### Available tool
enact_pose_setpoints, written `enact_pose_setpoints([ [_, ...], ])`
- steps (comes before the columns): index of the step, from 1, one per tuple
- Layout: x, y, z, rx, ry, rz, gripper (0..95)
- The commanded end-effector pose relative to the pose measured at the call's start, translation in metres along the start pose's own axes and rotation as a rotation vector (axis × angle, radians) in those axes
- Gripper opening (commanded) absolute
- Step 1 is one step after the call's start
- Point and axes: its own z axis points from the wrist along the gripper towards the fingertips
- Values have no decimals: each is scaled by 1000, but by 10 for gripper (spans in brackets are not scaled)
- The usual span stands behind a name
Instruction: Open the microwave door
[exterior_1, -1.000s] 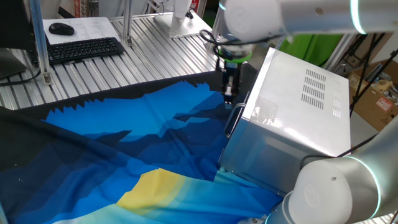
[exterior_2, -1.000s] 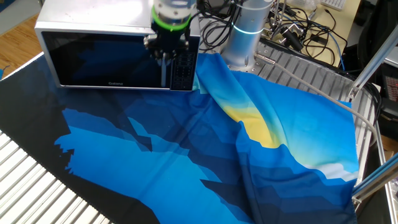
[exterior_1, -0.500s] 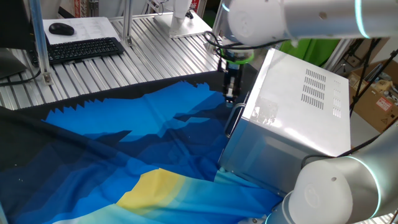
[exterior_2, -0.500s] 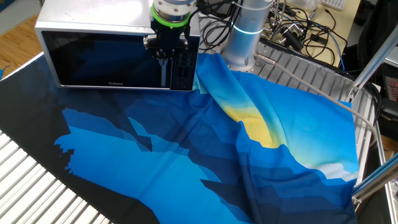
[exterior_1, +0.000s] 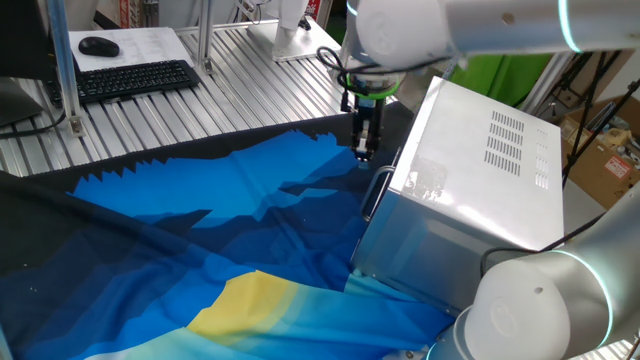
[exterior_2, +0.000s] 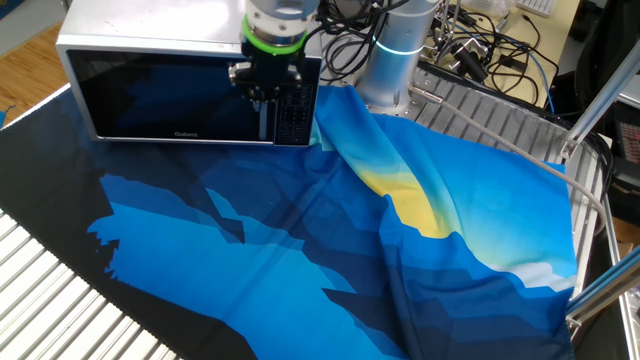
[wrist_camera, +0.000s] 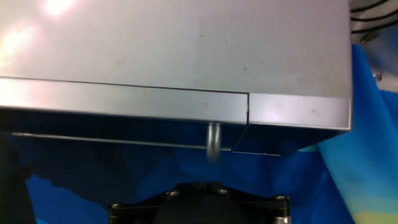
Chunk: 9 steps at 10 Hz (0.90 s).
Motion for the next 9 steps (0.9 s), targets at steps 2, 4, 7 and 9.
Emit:
enact_pose_setpoints([
  [2, 2, 0, -1, -27, 13, -48, 0],
  [4, 3, 0, 0, -45, 14, -69, 0],
  [7, 12, -4, 3, -99, -34, -97, 0],
  [9, 23, -5, 3, -139, -77, -96, 0],
])
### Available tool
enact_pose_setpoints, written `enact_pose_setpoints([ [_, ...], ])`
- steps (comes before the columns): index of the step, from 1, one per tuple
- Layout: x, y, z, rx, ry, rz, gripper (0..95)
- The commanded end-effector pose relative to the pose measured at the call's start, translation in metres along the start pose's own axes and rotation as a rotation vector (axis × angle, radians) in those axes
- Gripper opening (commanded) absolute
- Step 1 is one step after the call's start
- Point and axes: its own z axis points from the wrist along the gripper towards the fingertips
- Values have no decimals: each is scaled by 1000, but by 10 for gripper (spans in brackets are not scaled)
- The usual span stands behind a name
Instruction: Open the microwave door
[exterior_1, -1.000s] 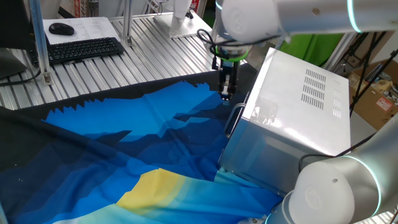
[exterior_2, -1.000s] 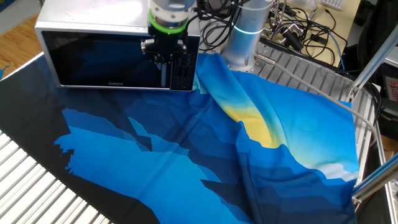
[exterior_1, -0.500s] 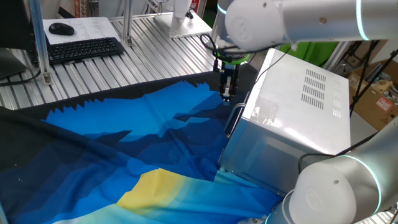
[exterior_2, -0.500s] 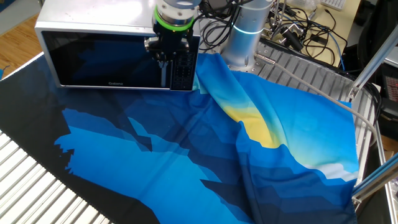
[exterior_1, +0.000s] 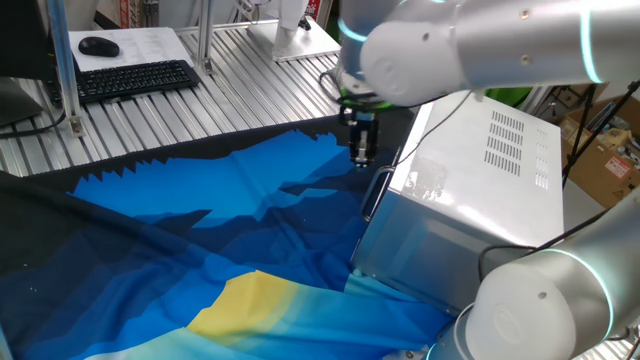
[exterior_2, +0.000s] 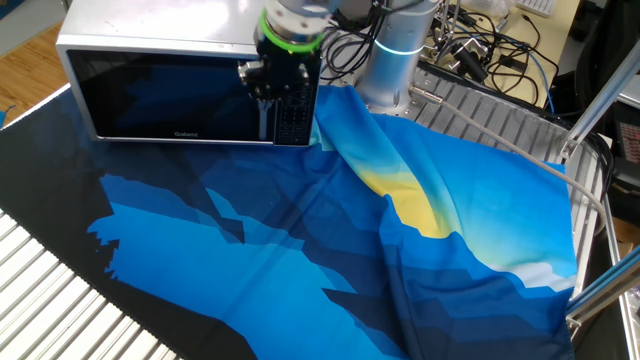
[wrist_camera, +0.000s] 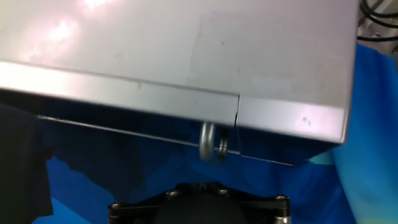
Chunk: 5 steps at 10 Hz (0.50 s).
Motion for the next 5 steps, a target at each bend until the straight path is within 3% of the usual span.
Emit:
enact_pose_setpoints([
  [1, 10, -3, 0, -55, -65, -17, 0],
  [2, 10, -6, -1, -88, -101, -45, 0],
  [5, 9, -12, -6, -97, -122, -114, 0],
])
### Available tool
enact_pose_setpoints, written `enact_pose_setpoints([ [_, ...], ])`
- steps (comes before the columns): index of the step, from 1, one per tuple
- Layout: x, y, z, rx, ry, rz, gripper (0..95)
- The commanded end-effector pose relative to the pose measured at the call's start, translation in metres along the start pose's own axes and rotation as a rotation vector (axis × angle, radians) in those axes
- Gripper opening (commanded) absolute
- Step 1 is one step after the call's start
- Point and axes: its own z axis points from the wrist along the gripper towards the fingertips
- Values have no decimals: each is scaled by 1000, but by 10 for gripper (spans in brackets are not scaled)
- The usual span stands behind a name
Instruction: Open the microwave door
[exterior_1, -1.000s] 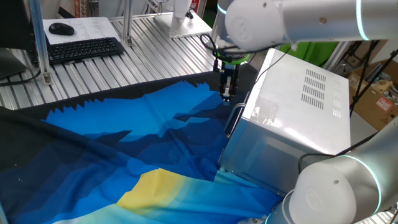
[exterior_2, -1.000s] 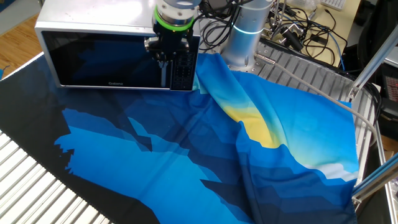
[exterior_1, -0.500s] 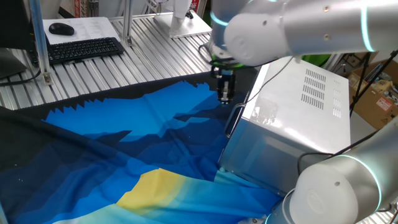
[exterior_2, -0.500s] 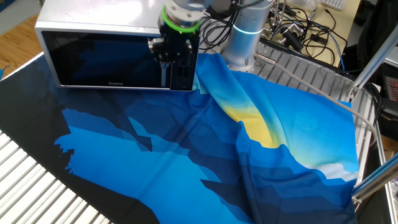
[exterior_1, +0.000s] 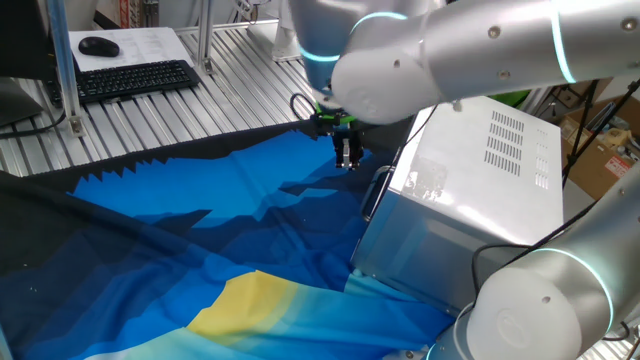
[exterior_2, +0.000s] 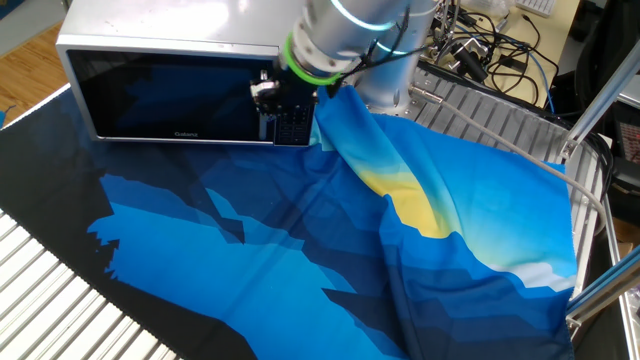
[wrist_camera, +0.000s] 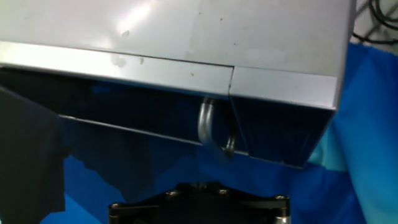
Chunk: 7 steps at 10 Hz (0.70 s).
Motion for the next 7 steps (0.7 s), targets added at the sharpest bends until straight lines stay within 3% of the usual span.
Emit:
enact_pose_setpoints([
  [1, -2, -6, -2, 0, -7, -40, 0],
  [5, -14, -17, 7, -13, -21, -124, 0],
  [7, -14, -17, 7, -16, -24, -145, 0],
])
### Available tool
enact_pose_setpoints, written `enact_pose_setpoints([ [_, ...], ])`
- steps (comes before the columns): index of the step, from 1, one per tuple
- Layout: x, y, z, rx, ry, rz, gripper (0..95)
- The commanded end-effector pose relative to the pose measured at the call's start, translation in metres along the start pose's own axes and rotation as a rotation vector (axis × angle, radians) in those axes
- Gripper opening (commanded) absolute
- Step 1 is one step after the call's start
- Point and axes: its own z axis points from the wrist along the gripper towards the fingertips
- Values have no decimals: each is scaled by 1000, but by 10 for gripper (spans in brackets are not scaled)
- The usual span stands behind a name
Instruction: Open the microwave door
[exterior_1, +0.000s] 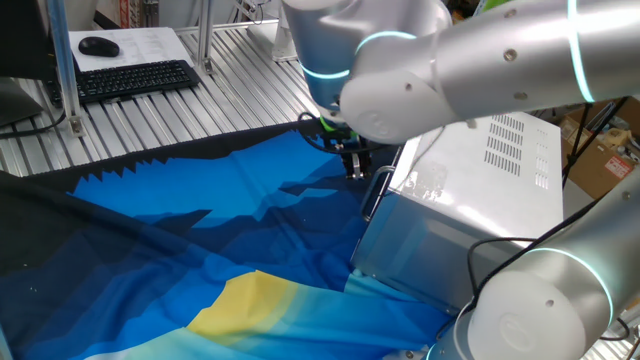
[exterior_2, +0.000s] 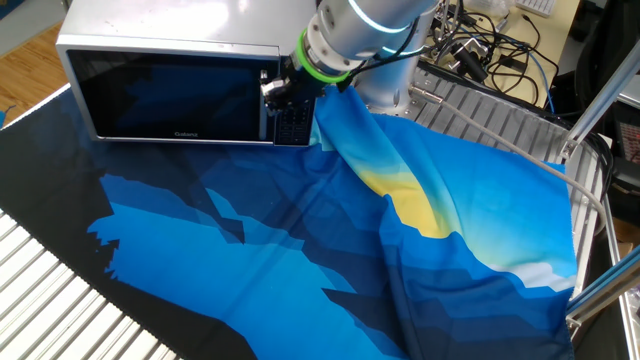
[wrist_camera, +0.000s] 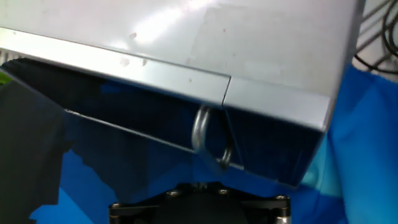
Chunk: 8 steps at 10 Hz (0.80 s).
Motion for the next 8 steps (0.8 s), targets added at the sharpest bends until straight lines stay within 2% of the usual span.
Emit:
enact_pose_setpoints([
  [1, 1, 1, 0, 0, -7, -14, 0],
  [2, 1, 1, 0, -7, -18, -21, 0],
  [3, 1, 1, 0, -11, -25, -34, 190],
  [5, 1, 0, 0, -33, -32, -81, 190],
  [6, 1, 0, 0, -46, -25, -106, 380],
  [8, 0, -2, 1, -54, -24, -142, 380],
])
